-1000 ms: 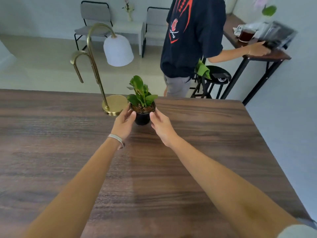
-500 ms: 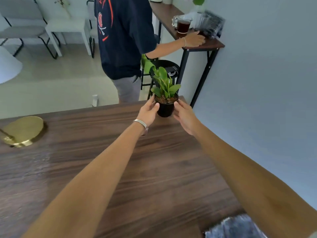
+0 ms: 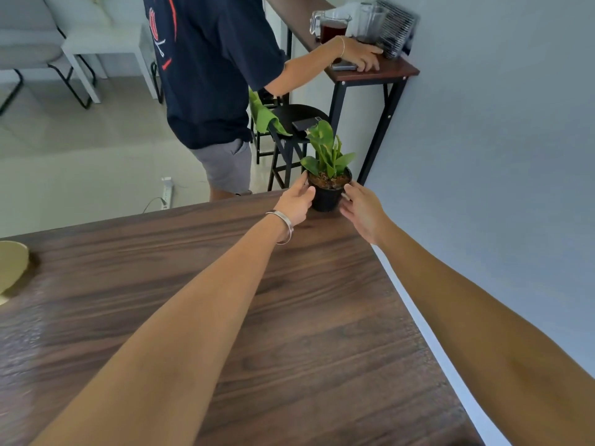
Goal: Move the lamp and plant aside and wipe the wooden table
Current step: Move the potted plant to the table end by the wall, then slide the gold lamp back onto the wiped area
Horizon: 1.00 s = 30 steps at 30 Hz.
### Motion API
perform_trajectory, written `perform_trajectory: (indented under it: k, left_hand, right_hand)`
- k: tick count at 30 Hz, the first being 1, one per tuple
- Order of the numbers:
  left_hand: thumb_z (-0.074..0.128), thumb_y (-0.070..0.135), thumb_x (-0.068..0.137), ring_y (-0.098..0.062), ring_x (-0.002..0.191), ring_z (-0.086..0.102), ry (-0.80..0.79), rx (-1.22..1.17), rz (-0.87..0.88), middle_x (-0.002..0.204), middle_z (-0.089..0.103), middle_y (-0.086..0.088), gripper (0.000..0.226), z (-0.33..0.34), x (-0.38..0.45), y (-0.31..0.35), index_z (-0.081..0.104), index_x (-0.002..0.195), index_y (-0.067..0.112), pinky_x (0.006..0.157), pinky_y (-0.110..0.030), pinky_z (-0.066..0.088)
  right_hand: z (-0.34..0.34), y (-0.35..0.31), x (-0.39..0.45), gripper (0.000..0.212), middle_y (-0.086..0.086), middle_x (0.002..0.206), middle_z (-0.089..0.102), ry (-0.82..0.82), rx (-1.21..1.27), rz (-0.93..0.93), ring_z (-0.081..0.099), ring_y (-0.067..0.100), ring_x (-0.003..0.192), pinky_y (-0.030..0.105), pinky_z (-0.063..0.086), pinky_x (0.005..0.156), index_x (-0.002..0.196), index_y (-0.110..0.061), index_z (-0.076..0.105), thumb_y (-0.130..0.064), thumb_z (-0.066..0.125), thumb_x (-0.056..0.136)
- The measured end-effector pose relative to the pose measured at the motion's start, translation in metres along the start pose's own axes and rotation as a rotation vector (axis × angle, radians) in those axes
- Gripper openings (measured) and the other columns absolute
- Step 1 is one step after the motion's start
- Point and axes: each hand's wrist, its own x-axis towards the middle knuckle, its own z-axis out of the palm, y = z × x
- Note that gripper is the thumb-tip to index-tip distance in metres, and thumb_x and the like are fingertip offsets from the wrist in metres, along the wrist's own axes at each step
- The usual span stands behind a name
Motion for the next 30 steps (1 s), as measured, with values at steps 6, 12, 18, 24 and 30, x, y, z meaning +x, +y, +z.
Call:
perform_trajectory:
  k: [6, 12, 18, 24, 30]
  left_hand:
    - [0.039, 0.028, 0.100, -0.021, 0.139, 0.034, 0.018, 0.107, -0.003, 0.155, 0.030, 0.000, 0.053, -0.015, -0.022, 0.000, 0.020, 0.150, 0.029, 0.115, -0.044, 0.027]
    - [0.049, 0.029, 0.097, -0.018, 0.135, 0.040, 0.255, 0.111, 0.084, 0.149, 0.040, -0.002, 0.053, -0.074, -0.086, -0.005, 0.035, 0.146, 0.014, 0.107, -0.024, 0.031]
    - [0.055, 0.032, 0.092, -0.019, 0.126, 0.050, 0.511, 0.184, 0.114, 0.139, 0.053, -0.001, 0.050, -0.183, -0.177, -0.022, 0.045, 0.138, 0.015, 0.109, -0.042, 0.038]
    - [0.054, 0.031, 0.094, -0.025, 0.130, 0.047, 0.839, 0.313, 0.026, 0.141, 0.050, -0.009, 0.052, -0.296, -0.265, -0.064, 0.042, 0.140, 0.012, 0.109, -0.033, 0.033]
    - [0.052, 0.031, 0.094, -0.031, 0.141, 0.025, 0.915, 0.537, -0.105, 0.154, 0.024, -0.018, 0.063, -0.354, -0.301, -0.102, 0.027, 0.145, 0.003, 0.116, -0.039, 0.021]
  right_hand:
    - [0.017, -0.008, -0.022, 0.042, 0.004, 0.141, 0.050, 0.177, -0.139, -0.010, 0.048, 0.018, 0.124, 0.040, 0.033, 0.115, 0.142, -0.013, 0.046, -0.033, 0.033, 0.108]
    - [0.084, -0.026, -0.062, 0.038, 0.015, 0.134, 0.050, 0.536, -0.329, -0.338, 0.054, 0.028, 0.117, 0.043, 0.044, 0.105, 0.135, -0.010, 0.051, -0.030, 0.046, 0.103]
    - [0.204, -0.020, -0.094, 0.027, 0.006, 0.110, 0.060, 0.267, -0.494, -0.572, 0.058, 0.026, 0.107, 0.031, 0.045, 0.091, 0.119, -0.005, 0.062, -0.021, 0.049, 0.101]
    - [0.337, 0.016, -0.119, 0.023, 0.006, 0.110, 0.067, -0.084, -0.659, -0.465, 0.060, 0.019, 0.099, 0.023, 0.041, 0.080, 0.110, -0.009, 0.066, -0.024, 0.051, 0.101]
    - [0.430, 0.046, -0.122, 0.024, 0.006, 0.115, 0.070, -0.300, -0.850, -0.408, 0.061, 0.022, 0.110, 0.025, 0.039, 0.085, 0.110, -0.012, 0.070, -0.026, 0.052, 0.100]
